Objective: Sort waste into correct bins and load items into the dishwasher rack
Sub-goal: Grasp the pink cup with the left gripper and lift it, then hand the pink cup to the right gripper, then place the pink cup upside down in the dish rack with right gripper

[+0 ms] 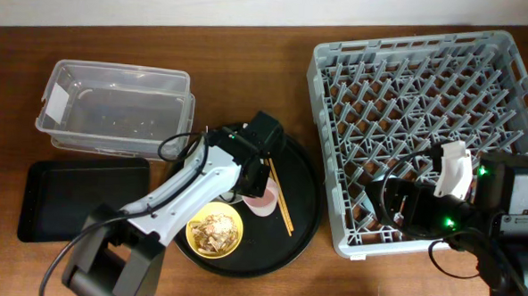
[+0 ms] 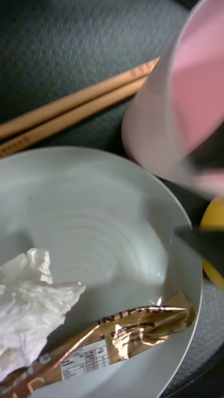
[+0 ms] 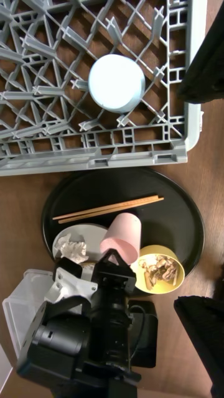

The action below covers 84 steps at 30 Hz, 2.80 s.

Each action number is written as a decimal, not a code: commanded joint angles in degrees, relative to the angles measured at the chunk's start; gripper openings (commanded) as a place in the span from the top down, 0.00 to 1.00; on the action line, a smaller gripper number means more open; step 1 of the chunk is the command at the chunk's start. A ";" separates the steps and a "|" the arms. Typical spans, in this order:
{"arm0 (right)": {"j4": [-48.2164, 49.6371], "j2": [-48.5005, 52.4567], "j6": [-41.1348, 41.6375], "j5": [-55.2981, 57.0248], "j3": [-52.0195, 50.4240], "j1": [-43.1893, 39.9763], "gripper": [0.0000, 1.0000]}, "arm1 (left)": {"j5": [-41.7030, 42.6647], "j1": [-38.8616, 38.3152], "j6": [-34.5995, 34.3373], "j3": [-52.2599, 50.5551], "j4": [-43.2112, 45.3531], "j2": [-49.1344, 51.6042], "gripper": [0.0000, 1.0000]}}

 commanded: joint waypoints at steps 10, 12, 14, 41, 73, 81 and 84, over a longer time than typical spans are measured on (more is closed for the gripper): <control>-1.20 3.48 -8.31 -5.79 -2.03 0.13 0.01 | 33.03 10.08 8.44 4.02 -2.51 -13.20 1.00; -0.70 3.93 -12.44 -12.35 -3.04 0.13 0.00 | 47.10 14.58 12.72 4.02 -2.01 -15.87 1.00; 0.81 4.50 -15.21 -19.74 -4.13 0.28 0.02 | 62.10 18.78 16.61 4.02 -1.51 -17.57 1.00; 35.10 7.54 -0.48 -29.92 -5.60 20.37 0.20 | 91.54 24.81 23.32 4.00 -1.90 -18.62 1.00; 10.69 -3.61 -1.33 0.09 -4.13 4.85 0.34 | 55.49 24.81 22.60 4.00 -9.75 -18.62 0.42; 1.51 5.01 -1.33 14.88 -4.13 -16.48 0.35 | 55.47 24.81 22.64 4.00 -9.84 -18.62 0.42; 0.20 10.82 -1.36 15.32 -4.13 -18.73 0.35 | 55.47 24.81 22.64 4.00 -9.84 -18.62 0.42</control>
